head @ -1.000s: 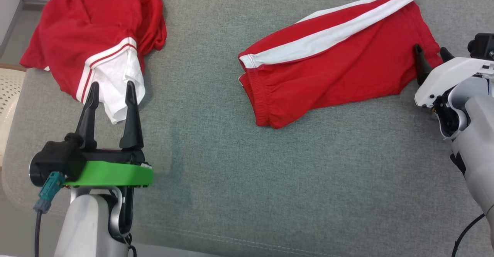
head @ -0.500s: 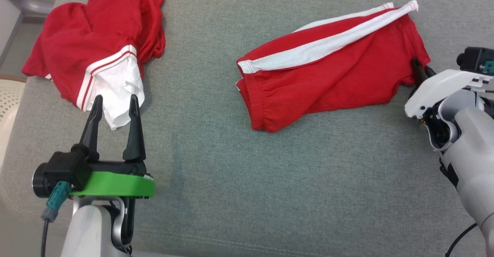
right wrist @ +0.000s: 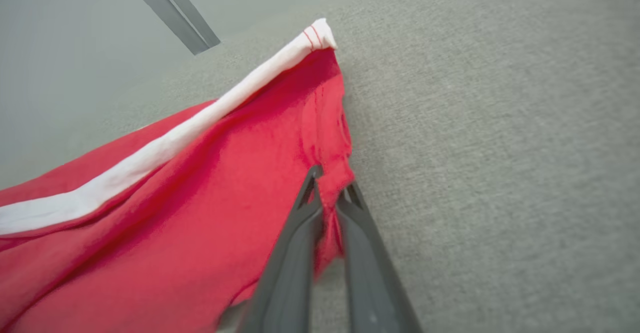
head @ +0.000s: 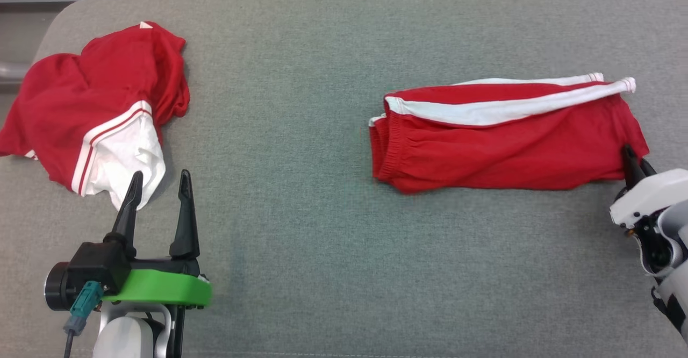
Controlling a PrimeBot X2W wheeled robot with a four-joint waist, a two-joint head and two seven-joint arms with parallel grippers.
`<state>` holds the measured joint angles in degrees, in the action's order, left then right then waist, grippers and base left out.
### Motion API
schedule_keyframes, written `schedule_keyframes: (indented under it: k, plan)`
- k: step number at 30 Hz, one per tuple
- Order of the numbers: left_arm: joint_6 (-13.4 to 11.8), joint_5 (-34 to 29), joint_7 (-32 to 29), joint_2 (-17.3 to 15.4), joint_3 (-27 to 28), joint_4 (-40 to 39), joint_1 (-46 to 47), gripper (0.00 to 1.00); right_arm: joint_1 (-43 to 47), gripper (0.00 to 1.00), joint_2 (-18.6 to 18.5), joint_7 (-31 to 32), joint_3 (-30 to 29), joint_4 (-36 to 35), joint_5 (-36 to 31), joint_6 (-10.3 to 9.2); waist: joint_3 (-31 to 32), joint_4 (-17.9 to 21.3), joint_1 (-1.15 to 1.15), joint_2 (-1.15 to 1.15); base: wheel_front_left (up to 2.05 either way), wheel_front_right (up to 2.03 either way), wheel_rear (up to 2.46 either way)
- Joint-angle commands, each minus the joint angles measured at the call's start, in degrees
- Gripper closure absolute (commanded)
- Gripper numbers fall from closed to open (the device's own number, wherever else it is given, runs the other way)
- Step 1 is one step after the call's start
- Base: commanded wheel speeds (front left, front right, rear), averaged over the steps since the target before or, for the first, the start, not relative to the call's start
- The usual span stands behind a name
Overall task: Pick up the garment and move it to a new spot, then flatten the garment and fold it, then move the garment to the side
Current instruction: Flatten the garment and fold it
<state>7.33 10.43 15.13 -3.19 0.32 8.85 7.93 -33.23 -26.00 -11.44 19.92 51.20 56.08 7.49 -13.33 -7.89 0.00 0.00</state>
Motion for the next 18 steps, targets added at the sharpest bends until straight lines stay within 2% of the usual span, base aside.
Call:
schedule_keyframes:
  k: [1, 4, 9, 18]
  plan:
    - [0.3, -0.3, 0.0, -0.4, 0.2, -0.3, -1.0, 0.0, 1.6, 1.0, -1.3, -0.7, -0.4, -0.2, 0.4, 0.01, 1.5, 1.9, 0.0, 0.0, 0.0, 0.0, 0.0]
    - [0.3, -0.3, 0.0, -0.4, 0.0, -0.4, -0.9, 0.0, 3.2, 1.0, -2.2, -1.3, -1.2, 0.0, 1.3, 0.01, 1.6, 2.4, 0.0, 0.0, 0.0, 0.0, 0.0]
    - [0.3, -0.1, 0.0, -0.7, 0.2, -0.6, -0.1, 0.0, 1.7, 1.0, -1.7, -1.6, -1.3, -1.2, 1.4, 0.01, 1.0, 3.3, 0.0, 0.0, 0.0, 0.0, 0.0]
    - [0.2, 0.2, 0.0, -0.7, -0.3, 0.0, -0.3, 0.0, -3.0, 1.0, 1.8, -2.2, 1.8, -6.0, -1.0, 0.01, 3.1, 2.6, 0.0, 0.0, 0.0, 0.0, 0.0]
